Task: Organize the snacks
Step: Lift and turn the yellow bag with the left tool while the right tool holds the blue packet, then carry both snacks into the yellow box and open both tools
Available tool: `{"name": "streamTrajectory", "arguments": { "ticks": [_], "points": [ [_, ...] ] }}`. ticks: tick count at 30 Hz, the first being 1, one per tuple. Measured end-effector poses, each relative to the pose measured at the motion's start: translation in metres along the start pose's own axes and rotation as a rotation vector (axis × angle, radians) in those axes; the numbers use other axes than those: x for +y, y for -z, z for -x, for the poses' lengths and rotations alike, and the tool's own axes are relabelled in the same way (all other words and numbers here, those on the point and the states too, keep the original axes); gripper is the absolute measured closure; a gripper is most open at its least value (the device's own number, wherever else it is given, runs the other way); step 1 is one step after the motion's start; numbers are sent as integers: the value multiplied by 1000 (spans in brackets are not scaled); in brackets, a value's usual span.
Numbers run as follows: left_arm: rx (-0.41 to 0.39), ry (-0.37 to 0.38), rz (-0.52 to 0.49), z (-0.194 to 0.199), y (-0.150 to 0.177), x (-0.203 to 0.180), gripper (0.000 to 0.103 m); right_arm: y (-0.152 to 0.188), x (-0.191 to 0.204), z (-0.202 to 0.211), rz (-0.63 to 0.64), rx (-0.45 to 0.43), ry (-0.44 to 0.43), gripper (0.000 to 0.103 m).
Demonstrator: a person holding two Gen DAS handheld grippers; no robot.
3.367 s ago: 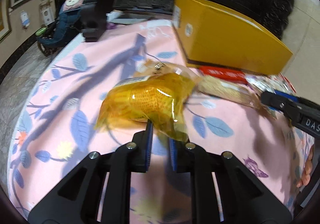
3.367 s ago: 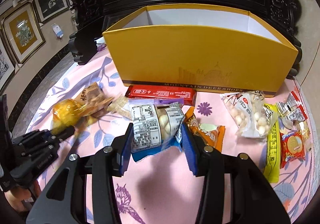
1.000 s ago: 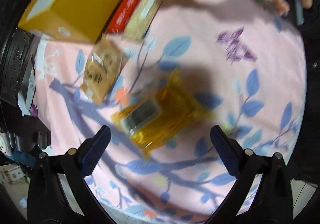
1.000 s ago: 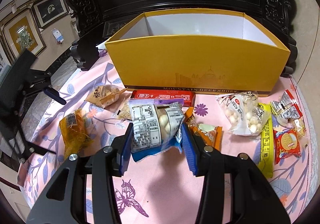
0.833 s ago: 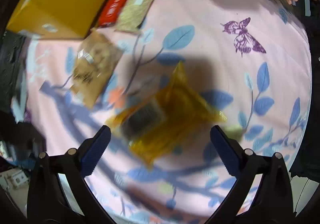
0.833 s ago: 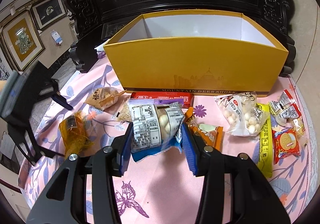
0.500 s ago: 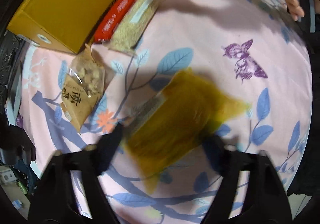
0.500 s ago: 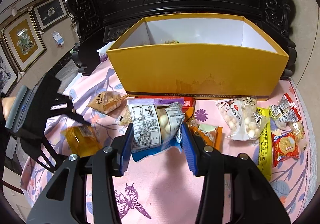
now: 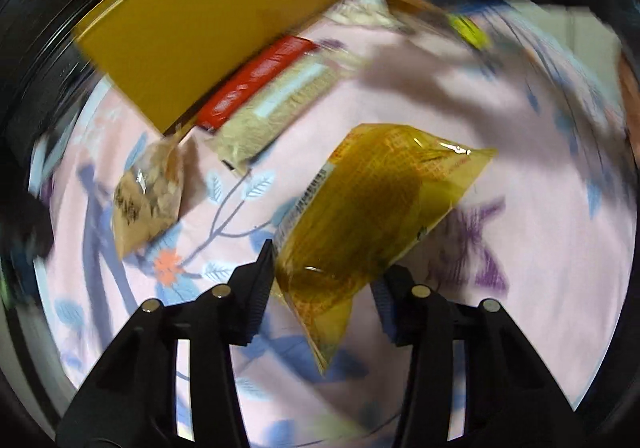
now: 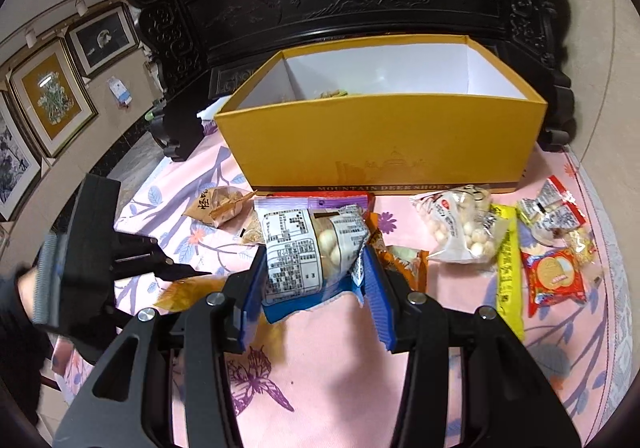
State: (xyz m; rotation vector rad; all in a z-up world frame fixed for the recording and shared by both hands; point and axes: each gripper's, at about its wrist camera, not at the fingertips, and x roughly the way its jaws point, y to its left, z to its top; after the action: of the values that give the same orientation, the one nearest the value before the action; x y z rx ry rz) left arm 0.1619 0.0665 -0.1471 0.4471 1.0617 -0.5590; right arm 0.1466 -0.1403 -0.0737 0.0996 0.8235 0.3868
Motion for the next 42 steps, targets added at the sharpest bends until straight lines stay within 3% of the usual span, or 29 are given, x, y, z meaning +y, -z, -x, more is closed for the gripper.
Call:
{"name": "streamTrajectory", "arguments": {
  "ticks": [4, 8, 10, 16, 29, 35, 42],
  "points": [
    [-106, -43, 333, 15, 6, 10, 58, 2, -4, 10, -3, -22, 9, 56],
    [-234, -66, 557, 38, 0, 6, 58, 3, -4, 18, 6, -51, 25, 56],
    [-273, -79, 599, 46, -9, 0, 58, 2, -5, 20, 5, -62, 27, 56],
    [-318, -130, 569, 58, -48, -7, 58, -5, -7, 31, 3, -94, 31, 56],
    [-373, -138, 570, 79, -87, 11, 58, -28, -27, 39, -14, -135, 60, 56],
    [-379, -135, 567, 82, -128, 37, 58, -76, -37, 26, 0, -146, 69, 56],
    [-354, -168, 590, 59, -197, 87, 54, -159, -58, -13, -24, -146, 71, 56]
  ]
}}
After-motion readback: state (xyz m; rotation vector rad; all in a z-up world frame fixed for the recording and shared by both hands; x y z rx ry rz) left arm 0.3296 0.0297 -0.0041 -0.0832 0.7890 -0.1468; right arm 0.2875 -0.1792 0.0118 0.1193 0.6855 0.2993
